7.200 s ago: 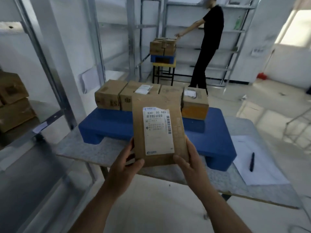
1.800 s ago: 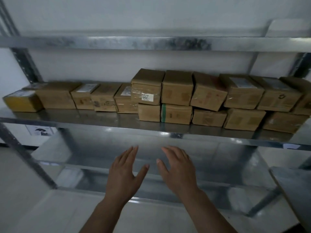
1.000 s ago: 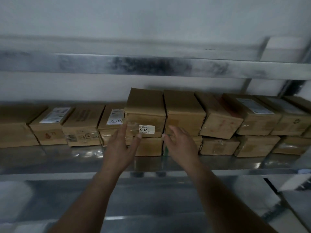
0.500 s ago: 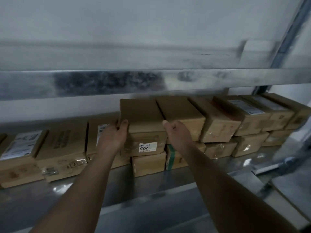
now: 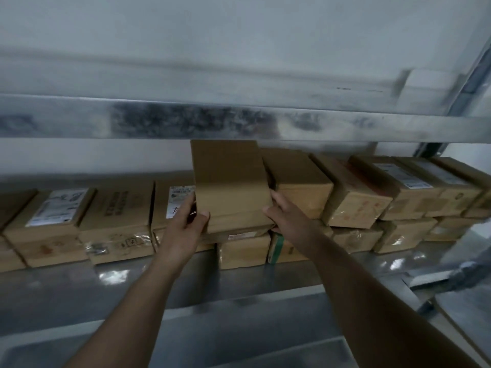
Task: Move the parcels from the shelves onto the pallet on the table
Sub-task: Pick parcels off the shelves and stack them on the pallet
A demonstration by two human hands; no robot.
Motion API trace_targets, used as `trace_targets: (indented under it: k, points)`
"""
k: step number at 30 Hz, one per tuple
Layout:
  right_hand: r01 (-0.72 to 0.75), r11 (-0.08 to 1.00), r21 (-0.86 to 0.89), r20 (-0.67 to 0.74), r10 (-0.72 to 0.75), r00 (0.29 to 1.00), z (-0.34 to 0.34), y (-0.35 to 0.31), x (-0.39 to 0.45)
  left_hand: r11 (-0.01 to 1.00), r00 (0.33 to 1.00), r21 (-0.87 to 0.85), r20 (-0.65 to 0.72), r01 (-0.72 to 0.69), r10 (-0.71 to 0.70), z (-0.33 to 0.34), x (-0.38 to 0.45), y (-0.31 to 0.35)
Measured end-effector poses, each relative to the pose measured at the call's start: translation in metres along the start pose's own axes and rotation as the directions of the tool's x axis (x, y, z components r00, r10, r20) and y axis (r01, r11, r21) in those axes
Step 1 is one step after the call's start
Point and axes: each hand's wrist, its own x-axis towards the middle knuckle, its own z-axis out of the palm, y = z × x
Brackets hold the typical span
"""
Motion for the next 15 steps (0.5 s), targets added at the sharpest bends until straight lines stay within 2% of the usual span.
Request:
trace_targets:
  k: [3, 6, 10, 15]
  points:
    - [0.116, 0.993, 0.027, 0.032, -0.117, 0.993, 0.003, 0.007, -0.019, 0.997, 0.998, -0.063, 0.02, -0.053, 0.054, -0.007, -0.028, -0.005]
    - [0.198, 0.978, 0.065, 0.053, -0.202, 0.978, 0.008, 0.023, -0.043, 0.99, 0.989, -0.053, 0.063, -0.133, 0.137, -0.018, -0.061, -0.011]
    - [0.206, 0.973, 0.108, 0.066, -0.214, 0.975, 0.01, 0.041, -0.082, 0.986, 0.984, -0.045, 0.071, -0.158, 0.161, -0.018, -0.102, -0.016]
    - [0.229, 0.967, 0.113, -0.005, -0.23, 0.973, -0.011, 0.059, -0.127, 0.988, 0.984, -0.054, 0.102, -0.145, 0.15, 0.008, -0.144, -0.006]
